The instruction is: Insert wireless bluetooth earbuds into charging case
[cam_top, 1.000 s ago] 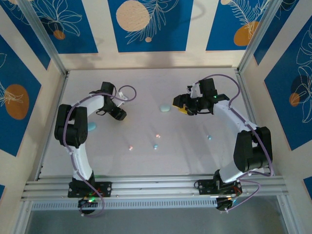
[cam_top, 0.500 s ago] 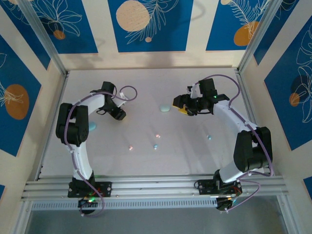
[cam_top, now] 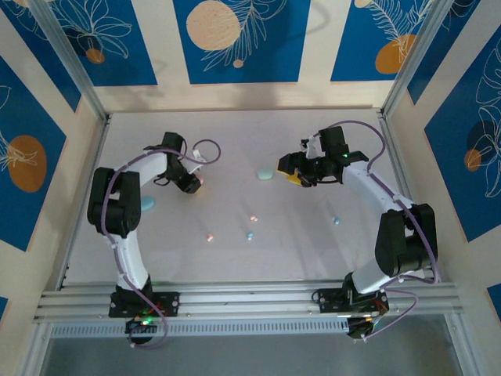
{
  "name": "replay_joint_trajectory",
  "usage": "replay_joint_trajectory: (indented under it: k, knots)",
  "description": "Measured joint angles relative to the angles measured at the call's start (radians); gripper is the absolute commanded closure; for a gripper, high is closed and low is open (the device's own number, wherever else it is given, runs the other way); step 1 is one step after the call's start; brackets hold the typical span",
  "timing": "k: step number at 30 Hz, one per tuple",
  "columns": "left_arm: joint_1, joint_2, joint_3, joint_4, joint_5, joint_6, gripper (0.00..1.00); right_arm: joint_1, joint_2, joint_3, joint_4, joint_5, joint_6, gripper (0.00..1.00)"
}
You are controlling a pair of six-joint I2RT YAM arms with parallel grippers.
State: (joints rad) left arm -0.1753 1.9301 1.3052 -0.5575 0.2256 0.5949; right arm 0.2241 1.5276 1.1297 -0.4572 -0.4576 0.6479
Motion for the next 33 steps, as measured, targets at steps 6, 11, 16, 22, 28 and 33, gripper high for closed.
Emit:
replay_joint_trajectory:
  k: [6,11,16,22,28,33]
  knots:
    - [-0.036,-0.241,-0.106,0.039,0.085,0.01,0.68,-0.002,0.0,0.0,0.01,-0.041,0.029,0.41]
    - [-0.107,-0.49,-0.217,0.137,0.22,-0.002,0.68,-0.002,-0.01,0.0,0.038,-0.105,0.06,0.45]
    - [-0.204,-0.641,-0.256,0.193,0.295,-0.023,0.68,0.006,-0.046,0.003,0.057,-0.183,0.084,0.46]
    - [-0.323,-0.688,-0.25,0.198,0.296,-0.029,0.68,0.07,-0.061,0.098,0.041,-0.24,0.081,0.45]
    - [-0.373,-0.695,-0.247,0.198,0.259,-0.038,0.68,0.159,-0.067,0.203,-0.012,-0.259,0.047,0.44]
    - [-0.398,-0.695,-0.241,0.195,0.232,-0.039,0.67,0.211,-0.059,0.255,-0.084,-0.253,0.02,0.45]
